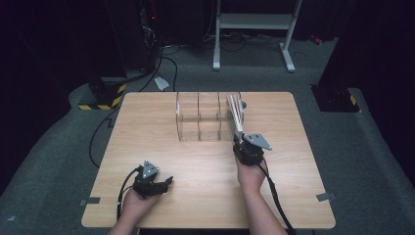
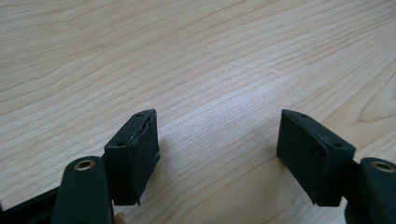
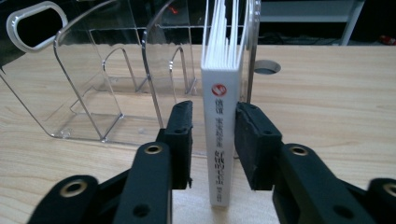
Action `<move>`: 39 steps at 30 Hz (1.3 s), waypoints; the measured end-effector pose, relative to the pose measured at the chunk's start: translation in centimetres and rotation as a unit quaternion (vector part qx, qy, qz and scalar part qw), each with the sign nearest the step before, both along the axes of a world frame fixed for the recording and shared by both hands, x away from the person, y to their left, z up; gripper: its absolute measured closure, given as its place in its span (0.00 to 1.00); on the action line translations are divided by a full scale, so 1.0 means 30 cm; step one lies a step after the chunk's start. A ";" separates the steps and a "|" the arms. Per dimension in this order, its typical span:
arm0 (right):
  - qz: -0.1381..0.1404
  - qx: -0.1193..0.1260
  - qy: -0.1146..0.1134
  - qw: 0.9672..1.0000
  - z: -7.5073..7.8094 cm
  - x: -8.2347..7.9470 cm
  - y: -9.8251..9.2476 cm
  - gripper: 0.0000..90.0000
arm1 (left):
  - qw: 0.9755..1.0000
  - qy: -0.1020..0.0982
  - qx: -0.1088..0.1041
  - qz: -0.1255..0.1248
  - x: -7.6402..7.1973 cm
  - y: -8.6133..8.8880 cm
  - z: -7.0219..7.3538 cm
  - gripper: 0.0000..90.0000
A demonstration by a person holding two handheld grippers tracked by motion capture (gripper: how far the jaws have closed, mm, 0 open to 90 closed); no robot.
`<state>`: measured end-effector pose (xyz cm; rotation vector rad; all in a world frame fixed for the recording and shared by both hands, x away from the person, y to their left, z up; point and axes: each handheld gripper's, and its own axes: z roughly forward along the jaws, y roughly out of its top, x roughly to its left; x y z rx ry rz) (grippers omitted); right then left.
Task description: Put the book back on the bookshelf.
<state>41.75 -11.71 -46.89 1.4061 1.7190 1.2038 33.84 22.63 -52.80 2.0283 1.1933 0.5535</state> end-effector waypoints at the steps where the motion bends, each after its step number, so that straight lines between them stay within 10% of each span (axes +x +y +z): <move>1: 0.002 0.001 0.000 1.000 -0.004 0.001 -0.002 0.76 | 1.000 0.000 0.000 0.000 0.000 0.000 0.000 0.33; 16: -0.011 0.033 0.011 0.999 -0.010 0.009 -0.005 0.81 | 1.000 0.000 -0.001 0.000 0.000 0.000 0.000 0.33; 39: -0.027 0.018 0.006 0.999 -0.007 0.045 0.018 0.81 | 1.000 0.000 0.001 -0.001 0.000 0.001 0.000 0.33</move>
